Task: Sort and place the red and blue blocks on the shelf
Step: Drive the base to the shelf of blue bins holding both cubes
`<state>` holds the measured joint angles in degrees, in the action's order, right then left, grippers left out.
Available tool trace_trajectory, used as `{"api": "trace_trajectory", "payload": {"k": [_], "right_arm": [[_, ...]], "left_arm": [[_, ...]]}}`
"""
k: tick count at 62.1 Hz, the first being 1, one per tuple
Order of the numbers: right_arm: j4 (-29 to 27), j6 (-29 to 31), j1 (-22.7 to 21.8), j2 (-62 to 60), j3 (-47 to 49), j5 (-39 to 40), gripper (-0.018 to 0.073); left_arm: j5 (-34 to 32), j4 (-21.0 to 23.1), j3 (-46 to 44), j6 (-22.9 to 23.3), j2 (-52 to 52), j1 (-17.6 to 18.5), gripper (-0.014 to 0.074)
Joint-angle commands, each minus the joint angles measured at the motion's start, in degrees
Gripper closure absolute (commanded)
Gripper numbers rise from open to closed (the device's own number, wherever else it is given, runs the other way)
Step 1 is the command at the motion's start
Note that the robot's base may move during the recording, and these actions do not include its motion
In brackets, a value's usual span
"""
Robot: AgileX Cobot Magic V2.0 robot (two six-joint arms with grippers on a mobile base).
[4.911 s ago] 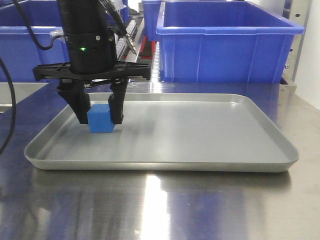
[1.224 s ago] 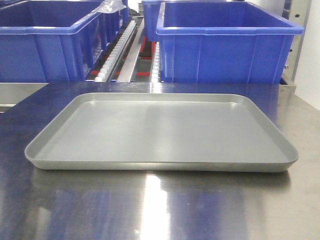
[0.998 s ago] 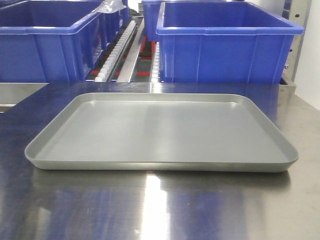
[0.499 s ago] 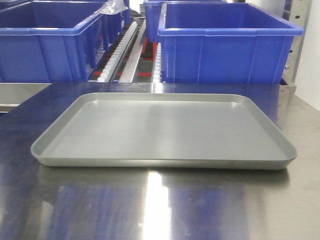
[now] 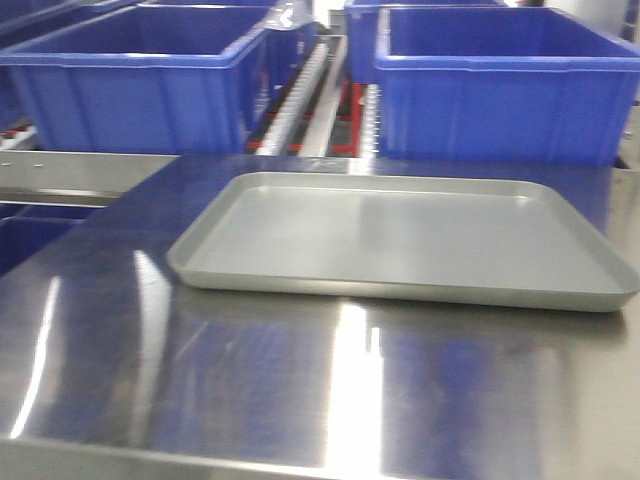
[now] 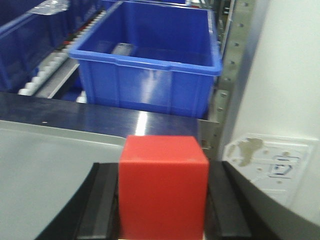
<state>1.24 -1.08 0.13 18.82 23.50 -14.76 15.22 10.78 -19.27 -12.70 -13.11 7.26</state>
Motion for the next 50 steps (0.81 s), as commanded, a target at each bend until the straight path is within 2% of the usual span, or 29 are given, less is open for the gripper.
{"api": "trace_trajectory", "payload": {"k": [1, 50], "right_arm": [[0.7, 0.6, -0.2, 0.3, 1.6, 4.9, 0.0501], [0.7, 0.6, -0.2, 0.3, 1.6, 4.9, 0.0501]], "left_arm": [[-5.0, 0.2, -2.2, 0.3, -0.4, 0.0, 0.0473], [-5.0, 0.2, -2.2, 0.3, -0.4, 0.0, 0.0473]]}}
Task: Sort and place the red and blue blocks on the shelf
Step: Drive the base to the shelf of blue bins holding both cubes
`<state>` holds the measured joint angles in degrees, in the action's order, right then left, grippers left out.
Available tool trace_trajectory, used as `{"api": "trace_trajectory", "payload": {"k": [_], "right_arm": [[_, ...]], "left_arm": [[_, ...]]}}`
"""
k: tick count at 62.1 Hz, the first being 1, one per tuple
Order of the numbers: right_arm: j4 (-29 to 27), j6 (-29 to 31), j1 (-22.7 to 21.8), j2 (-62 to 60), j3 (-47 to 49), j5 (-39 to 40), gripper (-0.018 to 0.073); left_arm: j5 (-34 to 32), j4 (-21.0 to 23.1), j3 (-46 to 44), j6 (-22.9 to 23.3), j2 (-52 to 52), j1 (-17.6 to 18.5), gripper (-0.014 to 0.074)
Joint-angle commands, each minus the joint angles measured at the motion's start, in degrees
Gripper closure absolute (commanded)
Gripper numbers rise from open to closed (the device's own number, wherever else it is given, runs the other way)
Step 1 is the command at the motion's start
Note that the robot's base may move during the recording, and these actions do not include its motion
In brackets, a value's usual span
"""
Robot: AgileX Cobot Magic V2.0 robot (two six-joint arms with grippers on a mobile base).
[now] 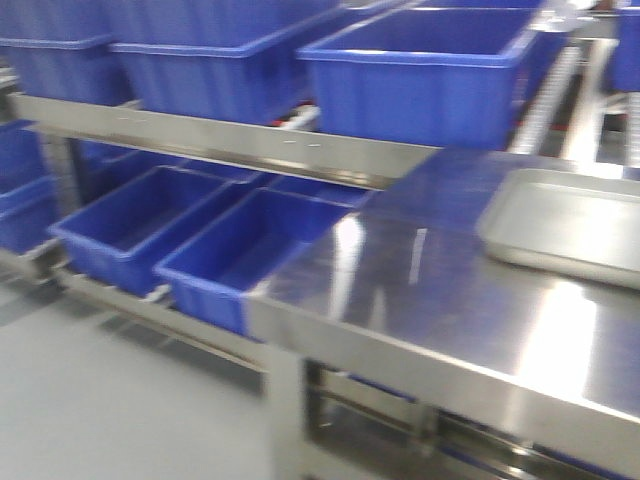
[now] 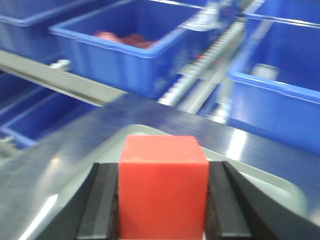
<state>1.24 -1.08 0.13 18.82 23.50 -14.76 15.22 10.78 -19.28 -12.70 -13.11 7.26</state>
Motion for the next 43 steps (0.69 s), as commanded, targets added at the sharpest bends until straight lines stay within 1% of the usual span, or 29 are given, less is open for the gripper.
{"api": "trace_trajectory", "payload": {"k": [1, 43], "right_arm": [[0.7, 0.6, -0.2, 0.3, 1.6, 4.9, 0.0501], [0.7, 0.6, -0.2, 0.3, 1.6, 4.9, 0.0501]], "left_arm": [[-5.0, 0.2, -2.2, 0.3, -0.4, 0.0, 0.0473], [-5.0, 0.2, -2.2, 0.3, -0.4, 0.0, 0.0473]]}}
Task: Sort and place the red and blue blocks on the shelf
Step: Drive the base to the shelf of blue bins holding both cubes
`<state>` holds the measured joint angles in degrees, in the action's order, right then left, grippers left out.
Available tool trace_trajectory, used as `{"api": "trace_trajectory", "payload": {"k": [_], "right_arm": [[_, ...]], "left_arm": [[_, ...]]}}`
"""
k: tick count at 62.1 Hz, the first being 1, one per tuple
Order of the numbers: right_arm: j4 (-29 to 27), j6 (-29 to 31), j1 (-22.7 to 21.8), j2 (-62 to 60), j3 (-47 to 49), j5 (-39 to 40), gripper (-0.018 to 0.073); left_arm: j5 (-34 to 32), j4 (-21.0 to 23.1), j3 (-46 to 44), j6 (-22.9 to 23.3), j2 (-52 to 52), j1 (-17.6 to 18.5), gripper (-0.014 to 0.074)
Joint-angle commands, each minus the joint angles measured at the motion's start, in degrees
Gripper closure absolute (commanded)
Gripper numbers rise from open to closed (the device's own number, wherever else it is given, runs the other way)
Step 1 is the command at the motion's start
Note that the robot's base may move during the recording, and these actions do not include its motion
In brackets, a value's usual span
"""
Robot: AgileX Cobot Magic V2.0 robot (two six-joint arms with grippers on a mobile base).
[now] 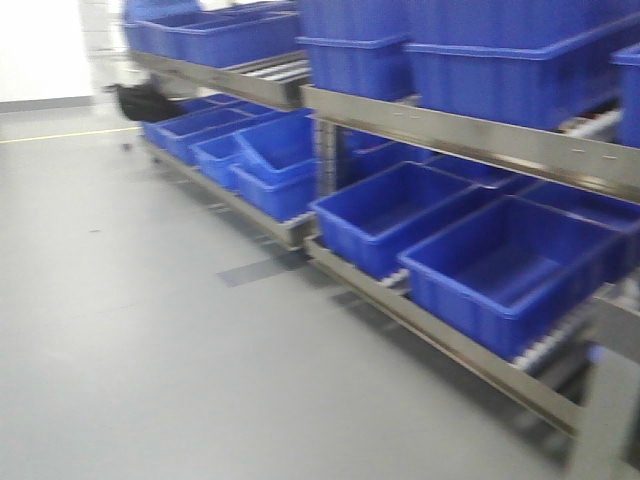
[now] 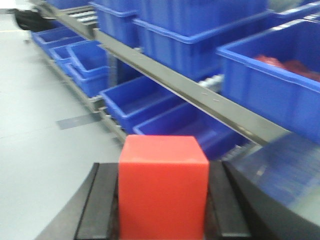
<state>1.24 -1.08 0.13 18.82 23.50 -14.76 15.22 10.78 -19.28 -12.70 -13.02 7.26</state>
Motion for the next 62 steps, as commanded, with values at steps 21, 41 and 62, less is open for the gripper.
{"api": "trace_trajectory", "payload": {"k": [21, 41, 62], "right_arm": [[0.7, 0.6, -0.2, 0.3, 1.6, 4.9, 0.0501], [0.7, 0.6, -0.2, 0.3, 1.6, 4.9, 0.0501], [0.7, 0.6, -0.2, 0.3, 1.6, 4.9, 0.0501]], "left_arm": [[-5.0, 0.2, -2.2, 0.3, -0.5, 0.0, 0.0473], [-5.0, 0.2, -2.2, 0.3, -0.5, 0.0, 0.0473], [-5.0, 0.2, -2.2, 0.3, -0.5, 0.0, 0.0473]]}}
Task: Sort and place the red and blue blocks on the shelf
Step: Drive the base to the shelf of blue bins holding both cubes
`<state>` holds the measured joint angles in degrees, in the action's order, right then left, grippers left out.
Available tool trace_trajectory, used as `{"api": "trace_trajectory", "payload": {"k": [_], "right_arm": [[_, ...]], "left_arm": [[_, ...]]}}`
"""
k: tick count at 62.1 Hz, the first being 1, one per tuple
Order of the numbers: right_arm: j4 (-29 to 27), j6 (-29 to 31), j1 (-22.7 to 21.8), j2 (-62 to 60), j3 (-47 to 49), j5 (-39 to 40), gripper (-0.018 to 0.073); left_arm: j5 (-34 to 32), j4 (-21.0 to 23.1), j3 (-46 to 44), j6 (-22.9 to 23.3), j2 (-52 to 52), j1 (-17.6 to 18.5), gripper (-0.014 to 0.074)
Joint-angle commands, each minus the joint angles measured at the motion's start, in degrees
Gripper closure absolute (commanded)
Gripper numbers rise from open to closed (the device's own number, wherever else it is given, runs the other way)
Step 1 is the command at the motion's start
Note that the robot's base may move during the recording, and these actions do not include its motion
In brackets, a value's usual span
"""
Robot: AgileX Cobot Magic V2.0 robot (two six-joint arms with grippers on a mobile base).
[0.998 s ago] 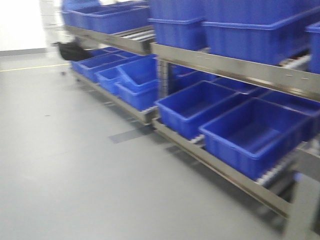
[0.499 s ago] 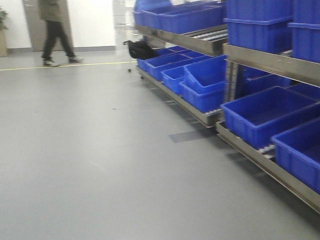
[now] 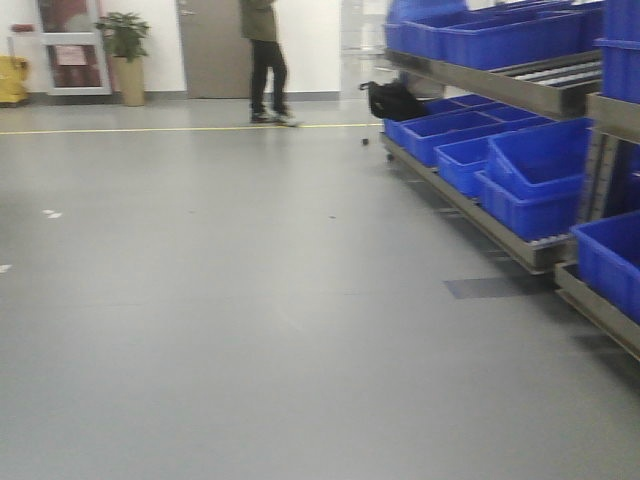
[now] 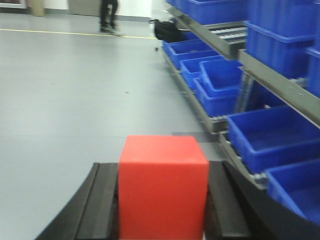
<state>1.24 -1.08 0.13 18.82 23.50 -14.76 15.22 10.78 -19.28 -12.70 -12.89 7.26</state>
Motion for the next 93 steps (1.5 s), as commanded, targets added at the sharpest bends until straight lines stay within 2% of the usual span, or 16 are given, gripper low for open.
{"api": "trace_trajectory", "payload": {"k": [1, 93], "right_arm": [[0.7, 0.6, -0.2, 0.3, 1.6, 4.9, 0.0501], [0.7, 0.6, -0.2, 0.3, 1.6, 4.9, 0.0501]], "left_arm": [[-5.0, 0.2, -2.2, 0.3, -0.6, 0.0, 0.0473], [-5.0, 0.2, -2.2, 0.3, -0.6, 0.0, 0.0473]]}}
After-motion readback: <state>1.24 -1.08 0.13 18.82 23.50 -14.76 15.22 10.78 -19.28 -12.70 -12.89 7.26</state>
